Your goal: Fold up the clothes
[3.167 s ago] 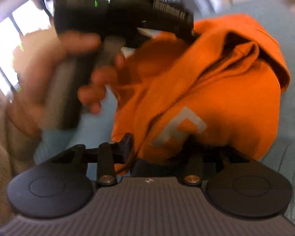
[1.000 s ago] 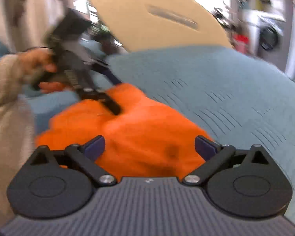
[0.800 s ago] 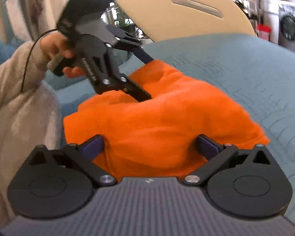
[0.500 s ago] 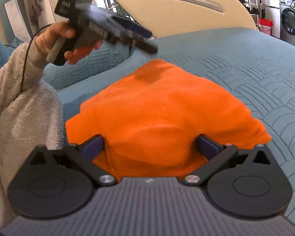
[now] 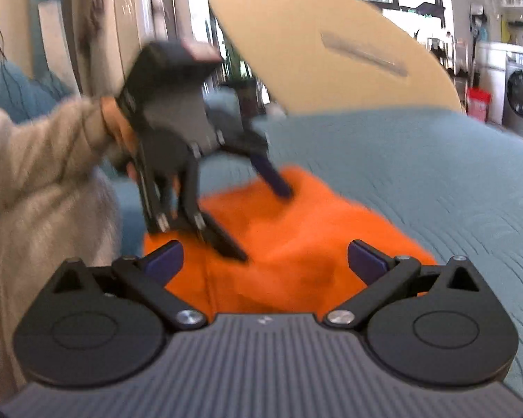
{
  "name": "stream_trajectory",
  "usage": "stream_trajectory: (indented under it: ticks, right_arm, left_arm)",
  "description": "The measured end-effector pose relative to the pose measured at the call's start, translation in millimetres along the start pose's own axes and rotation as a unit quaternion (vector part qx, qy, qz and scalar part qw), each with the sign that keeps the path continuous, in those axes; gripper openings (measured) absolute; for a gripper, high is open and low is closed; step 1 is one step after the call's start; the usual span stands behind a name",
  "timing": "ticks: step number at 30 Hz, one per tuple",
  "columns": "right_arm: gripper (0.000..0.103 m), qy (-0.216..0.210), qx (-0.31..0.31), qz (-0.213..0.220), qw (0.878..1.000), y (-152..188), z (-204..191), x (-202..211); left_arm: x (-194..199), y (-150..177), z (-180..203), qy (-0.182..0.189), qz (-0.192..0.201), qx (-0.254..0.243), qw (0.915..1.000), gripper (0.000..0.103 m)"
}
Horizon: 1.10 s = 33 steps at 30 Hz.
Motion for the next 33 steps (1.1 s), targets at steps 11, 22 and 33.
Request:
stream_trajectory:
  ticks: [11, 22, 33]
  right_arm:
    - [0.103, -0.003, -0.054, -0.036, 0.998, 33.6, 19.0, 19.9]
    - [0.103, 0.084, -0.251, 0.058, 0.963, 42.1, 81.7, 52.5]
    - [0.1, -0.057, -0.226, -0.015, 0.972, 44.3, 3.2, -21.2]
  left_arm:
    - [4.5, -23.5, 9.2, -0.094, 0.06, 0.025, 0.9935, 0.103]
    - [-5.2, -26.6, 3.5, -0.115, 0.048, 0.066, 0.99, 0.103]
    - [-3.3, -25.7, -0.4, -0.126, 0.054, 0.062, 0.9886, 0.103]
Point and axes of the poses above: each gripper's, at about its wrist camera, not at the fingertips, and x roughly against the way its jaws point, z to its right, y to its underside, the point moved 9 cm from there along -x, roughly the way its jaws point, and after that the axes turned 12 degrees about x, right-handed, at the moved point
